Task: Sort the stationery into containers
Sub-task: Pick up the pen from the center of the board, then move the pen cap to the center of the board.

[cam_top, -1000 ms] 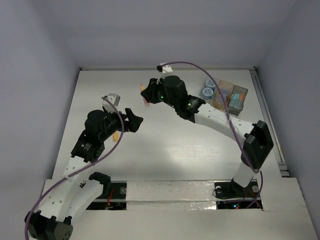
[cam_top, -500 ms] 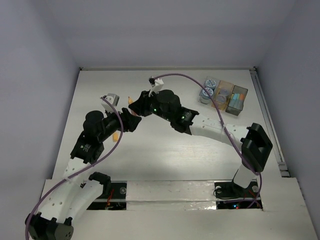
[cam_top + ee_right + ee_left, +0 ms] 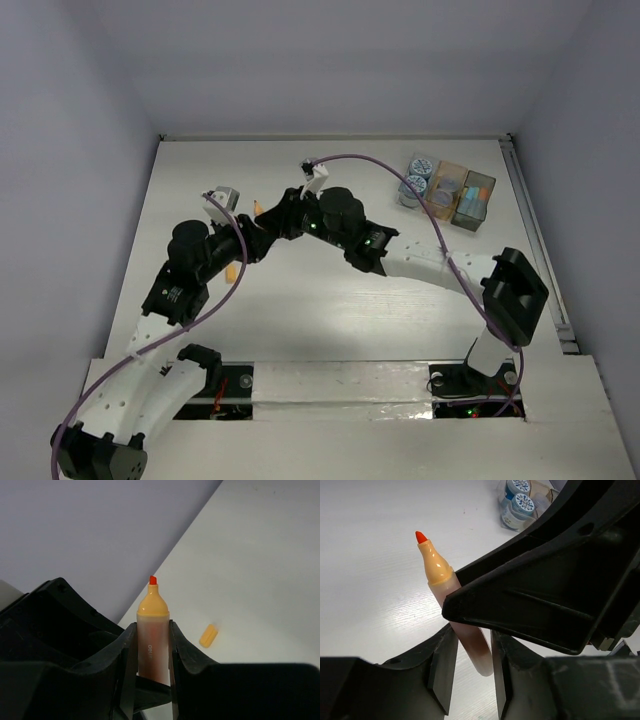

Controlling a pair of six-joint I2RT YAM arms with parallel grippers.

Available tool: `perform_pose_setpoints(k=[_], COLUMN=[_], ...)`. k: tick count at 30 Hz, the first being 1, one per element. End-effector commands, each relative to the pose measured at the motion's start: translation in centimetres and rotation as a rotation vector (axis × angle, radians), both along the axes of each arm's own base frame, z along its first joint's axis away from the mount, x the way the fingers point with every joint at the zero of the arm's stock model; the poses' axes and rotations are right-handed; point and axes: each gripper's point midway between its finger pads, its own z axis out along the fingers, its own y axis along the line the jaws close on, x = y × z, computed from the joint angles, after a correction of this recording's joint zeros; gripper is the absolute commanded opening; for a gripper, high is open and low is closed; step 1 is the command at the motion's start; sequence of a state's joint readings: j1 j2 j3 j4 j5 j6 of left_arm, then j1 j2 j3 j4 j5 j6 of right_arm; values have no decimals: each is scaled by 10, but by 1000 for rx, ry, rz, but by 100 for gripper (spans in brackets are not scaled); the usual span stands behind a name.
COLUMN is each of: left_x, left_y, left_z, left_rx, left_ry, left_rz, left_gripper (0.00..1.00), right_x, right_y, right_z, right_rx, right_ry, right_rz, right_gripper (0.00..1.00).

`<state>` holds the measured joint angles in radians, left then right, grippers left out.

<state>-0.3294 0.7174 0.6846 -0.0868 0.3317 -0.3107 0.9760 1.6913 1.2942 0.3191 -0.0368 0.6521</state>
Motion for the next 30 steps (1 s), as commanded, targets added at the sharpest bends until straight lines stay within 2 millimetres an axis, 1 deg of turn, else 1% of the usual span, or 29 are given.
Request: perform_pose_setpoints(k=[1, 2, 3, 4, 5, 7, 10, 11, 13, 14, 16, 17, 19, 21, 22, 23, 24, 25, 26, 27, 28, 29, 30], left_x=[5, 5, 4, 4, 4, 4, 3, 2, 1, 0, 1, 1, 1, 1, 0, -1, -1, -2, -4, -4, -6, -8, -8], left_y=[0, 0, 0, 1, 2, 4, 7, 8, 11, 13, 16, 18, 22, 25, 26, 28, 31, 33, 35, 39, 42, 44, 49], left_z=[13, 13, 13, 14, 14, 17, 21, 25, 28, 31, 32, 34, 37, 41, 47, 52, 57, 68, 76, 83, 96, 104, 110], left_rx=[-11, -12, -12, -9, -8, -5, -4, -5, -4, -3, 2, 3, 8, 3, -3, -9, -13, -27, -37, -42, -51, -57, -59], left_ry=[-55, -58, -56, -60, -61, -69, -88, -103, -114, -123, -126, -131, -139, -150, -160, -170, -183, -204, -226, -244, -271, -290, -303], left_rz=[1, 1, 3, 4, 10, 18, 32, 36, 53, 57, 78, 85, 110, 125, 132, 138, 157, 169, 179, 199, 212, 223, 246], left_gripper=[27, 25, 18, 13, 2, 0, 0, 0, 0, 0, 0, 0, 0, 0, 0, 0, 0, 0, 0, 0, 0, 0, 0], right_x=[-20, -21, -22, -23, -23, -23, -23, -22, -21, -22, -16, -19, -19, -23, -24, -24, -25, -25, -25, -24, -22, -22, -22], right_y=[2, 1, 1, 0, -3, -5, -11, -14, -18, -21, -29, -32, -37, -40, -41, -41, -38, -36, -32, -25, -19, -14, -7], right_z=[53, 56, 58, 60, 60, 61, 60, 57, 55, 53, 50, 46, 42, 29, 23, 14, -5, -17, -25, -46, -52, -61, -69], right_rx=[155, 163, 168, 174, 174, 169, 145, 125, 85, 55, 21, 6, -10, -43, -54, -66, -92, -106, -111, -131, -124, -131, -141], right_ry=[-56, -60, -61, -65, -68, -71, -88, -87, -111, -105, -121, -116, -128, -121, -111, -96, -60, -36, -19, 24, 34, 50, 64], right_rz=[66, 67, 71, 72, 68, 58, 43, 36, 22, 20, 15, 19, 28, 38, 42, 45, 52, 58, 68, 85, 92, 107, 128], right_gripper=[3, 3, 3, 3, 3, 4, 25, 37, 49, 58, 63, 66, 66, 62, 57, 50, 49, 46, 34, 33, 24, 17, 15])
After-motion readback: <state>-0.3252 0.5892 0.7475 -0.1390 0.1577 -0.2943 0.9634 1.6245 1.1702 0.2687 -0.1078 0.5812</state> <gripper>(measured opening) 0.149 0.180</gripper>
